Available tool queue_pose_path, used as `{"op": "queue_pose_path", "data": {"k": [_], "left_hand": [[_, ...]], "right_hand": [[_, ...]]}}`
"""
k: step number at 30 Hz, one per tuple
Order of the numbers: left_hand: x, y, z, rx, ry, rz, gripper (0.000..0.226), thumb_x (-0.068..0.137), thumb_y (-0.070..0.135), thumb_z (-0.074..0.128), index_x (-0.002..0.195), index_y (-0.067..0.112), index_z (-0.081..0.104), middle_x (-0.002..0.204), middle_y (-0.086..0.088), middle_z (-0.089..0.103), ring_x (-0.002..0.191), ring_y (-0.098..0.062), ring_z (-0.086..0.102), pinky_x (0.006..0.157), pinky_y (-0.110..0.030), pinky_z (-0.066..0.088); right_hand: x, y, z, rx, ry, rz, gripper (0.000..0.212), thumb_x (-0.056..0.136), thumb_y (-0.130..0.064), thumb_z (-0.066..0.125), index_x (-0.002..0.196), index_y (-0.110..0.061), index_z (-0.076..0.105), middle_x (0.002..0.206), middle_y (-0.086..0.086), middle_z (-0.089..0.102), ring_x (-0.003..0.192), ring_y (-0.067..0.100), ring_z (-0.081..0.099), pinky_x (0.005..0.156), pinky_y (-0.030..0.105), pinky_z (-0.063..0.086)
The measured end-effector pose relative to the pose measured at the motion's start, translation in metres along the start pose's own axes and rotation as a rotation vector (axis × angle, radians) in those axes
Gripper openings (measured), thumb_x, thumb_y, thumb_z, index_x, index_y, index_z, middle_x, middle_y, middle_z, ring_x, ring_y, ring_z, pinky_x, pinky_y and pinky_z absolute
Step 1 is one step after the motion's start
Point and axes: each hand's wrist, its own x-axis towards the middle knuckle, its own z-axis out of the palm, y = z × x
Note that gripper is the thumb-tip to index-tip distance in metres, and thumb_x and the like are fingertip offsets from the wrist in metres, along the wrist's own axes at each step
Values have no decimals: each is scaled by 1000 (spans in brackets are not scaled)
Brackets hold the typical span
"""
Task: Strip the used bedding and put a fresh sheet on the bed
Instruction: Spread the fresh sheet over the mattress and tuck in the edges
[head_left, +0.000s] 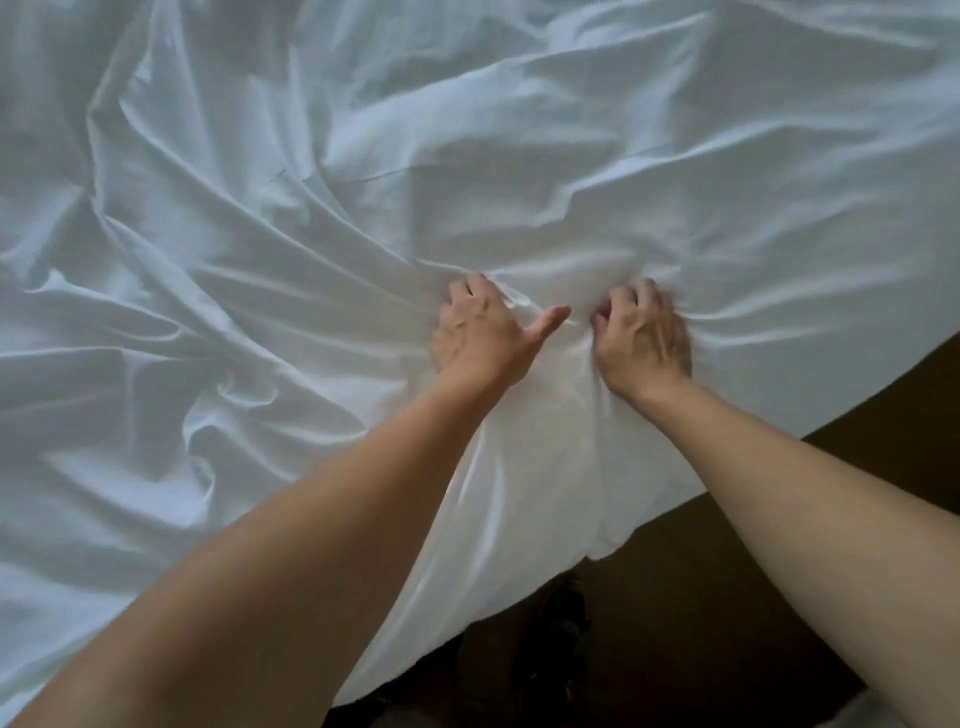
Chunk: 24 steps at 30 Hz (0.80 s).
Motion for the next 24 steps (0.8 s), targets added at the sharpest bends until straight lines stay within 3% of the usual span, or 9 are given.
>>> {"op": "queue_pose_path", "data": {"k": [3, 6, 9, 11, 13, 16, 18, 22, 24], "left_hand": [[30, 23, 7, 204, -45, 93, 70, 78, 61, 71, 128, 19, 46, 130, -9, 45, 123, -33, 46, 97, -46, 42], [53, 25, 14, 251, -154, 156, 36, 89, 36, 65, 120, 19, 58, 126, -12, 56, 121, -34, 52, 98, -42, 41], [68, 28, 15, 240, -209, 206, 19, 90, 27, 62, 106, 17, 64, 119, -10, 62, 115, -33, 58, 96, -39, 44], [75, 36, 15, 179, -214, 213, 11, 92, 26, 60, 97, 16, 62, 114, -12, 64, 110, -34, 59, 89, -37, 45], [81, 51, 19, 41, -205, 218, 11, 95, 24, 60, 89, 16, 57, 102, -12, 65, 100, -34, 59, 78, -33, 39], [91, 100, 21, -270, -168, 240, 19, 96, 20, 63, 79, 18, 55, 71, 5, 55, 75, -24, 56, 62, -25, 29], [100, 142, 21, -388, -179, 272, 22, 95, 19, 65, 75, 20, 56, 65, 9, 54, 66, -19, 53, 61, -30, 36], [125, 179, 21, -69, -420, 428, 33, 93, 20, 67, 67, 21, 48, 63, 4, 51, 68, -30, 55, 62, -37, 41], [144, 181, 11, 79, -353, 442, 24, 87, 28, 75, 77, 19, 55, 76, 0, 56, 80, -32, 59, 68, -35, 41]], "right_hand": [[18, 4, -3, -20, 9, 42, 53, 82, -44, 71, 124, -16, 54, 128, 14, 48, 114, 39, 47, 91, 48, 40], [32, -5, 3, -34, -99, 49, 20, 91, -30, 61, 107, -19, 64, 118, 7, 62, 114, 32, 51, 90, 40, 35], [41, -11, 5, -34, -124, 44, 16, 94, -20, 52, 105, -15, 62, 113, 11, 64, 111, 33, 54, 91, 41, 35], [48, -2, 1, -21, -30, -11, 15, 91, -15, 52, 102, -10, 61, 108, 16, 62, 106, 37, 56, 89, 45, 39], [59, 16, -4, 31, 109, -61, 20, 89, -21, 60, 105, -8, 61, 112, 18, 58, 106, 40, 55, 87, 49, 43], [88, 45, -12, -15, 239, -135, 44, 91, -33, 64, 132, -17, 57, 133, 15, 52, 114, 38, 51, 92, 50, 36], [111, 60, -16, -19, 302, -126, 32, 97, -25, 57, 127, -17, 62, 130, 14, 56, 111, 38, 54, 89, 50, 36], [135, 90, -31, -60, 254, -103, 12, 90, -16, 56, 91, -10, 66, 100, 14, 64, 93, 36, 57, 80, 45, 39], [149, 103, -42, -28, 163, -110, 7, 90, -15, 56, 90, -10, 62, 94, 14, 64, 91, 36, 59, 80, 44, 39]]}}
